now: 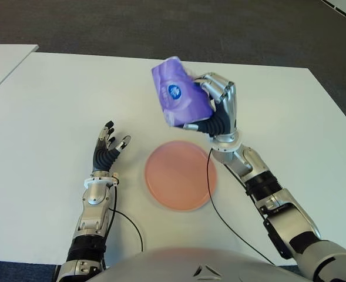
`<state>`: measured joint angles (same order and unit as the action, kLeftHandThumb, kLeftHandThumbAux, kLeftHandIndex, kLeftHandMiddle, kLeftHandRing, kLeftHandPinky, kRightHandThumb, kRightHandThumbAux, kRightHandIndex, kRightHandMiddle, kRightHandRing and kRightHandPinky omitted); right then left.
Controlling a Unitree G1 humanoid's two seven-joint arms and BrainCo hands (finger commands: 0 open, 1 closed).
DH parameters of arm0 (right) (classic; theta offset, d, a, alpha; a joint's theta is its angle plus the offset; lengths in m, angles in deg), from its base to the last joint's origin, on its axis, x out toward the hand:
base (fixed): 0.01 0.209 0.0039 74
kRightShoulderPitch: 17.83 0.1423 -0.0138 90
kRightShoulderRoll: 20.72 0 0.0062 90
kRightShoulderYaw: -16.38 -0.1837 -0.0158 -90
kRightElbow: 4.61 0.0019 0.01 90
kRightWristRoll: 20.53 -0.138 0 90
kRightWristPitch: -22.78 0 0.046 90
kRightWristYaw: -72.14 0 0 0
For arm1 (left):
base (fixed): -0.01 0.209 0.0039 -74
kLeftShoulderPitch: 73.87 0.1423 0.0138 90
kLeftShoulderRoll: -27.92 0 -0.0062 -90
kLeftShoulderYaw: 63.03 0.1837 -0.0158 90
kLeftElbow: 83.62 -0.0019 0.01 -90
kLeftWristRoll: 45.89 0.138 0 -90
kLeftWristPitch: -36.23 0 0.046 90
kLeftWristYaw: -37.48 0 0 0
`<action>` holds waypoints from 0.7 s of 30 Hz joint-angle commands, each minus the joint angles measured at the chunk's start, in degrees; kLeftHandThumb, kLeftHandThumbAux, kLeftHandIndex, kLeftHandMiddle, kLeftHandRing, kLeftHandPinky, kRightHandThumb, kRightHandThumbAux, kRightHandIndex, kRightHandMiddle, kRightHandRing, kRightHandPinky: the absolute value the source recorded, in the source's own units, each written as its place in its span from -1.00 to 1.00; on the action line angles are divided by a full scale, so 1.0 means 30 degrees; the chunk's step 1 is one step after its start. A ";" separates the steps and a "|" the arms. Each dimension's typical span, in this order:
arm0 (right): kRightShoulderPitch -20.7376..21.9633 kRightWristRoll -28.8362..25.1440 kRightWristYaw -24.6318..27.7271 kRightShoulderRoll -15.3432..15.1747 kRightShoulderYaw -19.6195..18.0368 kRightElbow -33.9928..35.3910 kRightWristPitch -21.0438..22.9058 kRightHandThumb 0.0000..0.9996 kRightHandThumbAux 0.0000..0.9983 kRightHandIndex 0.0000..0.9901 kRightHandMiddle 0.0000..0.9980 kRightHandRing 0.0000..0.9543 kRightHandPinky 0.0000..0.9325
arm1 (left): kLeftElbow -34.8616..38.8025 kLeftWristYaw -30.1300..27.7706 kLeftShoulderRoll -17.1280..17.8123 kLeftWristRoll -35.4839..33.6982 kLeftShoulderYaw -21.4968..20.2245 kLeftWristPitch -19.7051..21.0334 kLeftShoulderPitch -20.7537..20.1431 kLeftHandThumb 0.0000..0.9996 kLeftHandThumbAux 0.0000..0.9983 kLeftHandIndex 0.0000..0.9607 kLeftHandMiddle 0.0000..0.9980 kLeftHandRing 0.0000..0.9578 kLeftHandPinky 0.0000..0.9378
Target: Put the tissue paper into the plate.
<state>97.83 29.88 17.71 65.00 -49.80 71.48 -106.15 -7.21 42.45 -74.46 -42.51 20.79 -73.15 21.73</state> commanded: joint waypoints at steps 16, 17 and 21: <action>-0.0815 0.1122 0.7803 -0.2312 0.2201 -0.2627 -0.1682 0.71 0.36 -0.19 0.08 0.77 0.81 | 0.0170 0.0142 0.0029 0.0147 0.0213 0.0314 0.0128 -1.00 0.19 -1.00 -1.00 -1.00 -1.00; -0.0902 0.1116 0.8035 -0.2368 0.2324 -0.2860 -0.1746 0.71 0.36 -0.20 0.08 0.76 0.81 | 0.0168 0.0165 0.0028 0.0163 0.0209 0.0327 0.0124 -1.00 0.20 -1.00 -1.00 -1.00 -1.00; -0.1194 0.1209 0.8240 -0.2501 0.2561 -0.3463 -0.1936 0.71 0.36 -0.20 0.08 0.75 0.80 | 0.0198 0.0199 0.0030 0.0179 0.0194 0.0346 0.0129 -1.00 0.20 -1.00 -1.00 -1.00 -1.00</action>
<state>95.34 32.71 41.33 58.54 -43.02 62.83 -111.05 -6.93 42.68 -74.45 -42.49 21.28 -72.91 21.78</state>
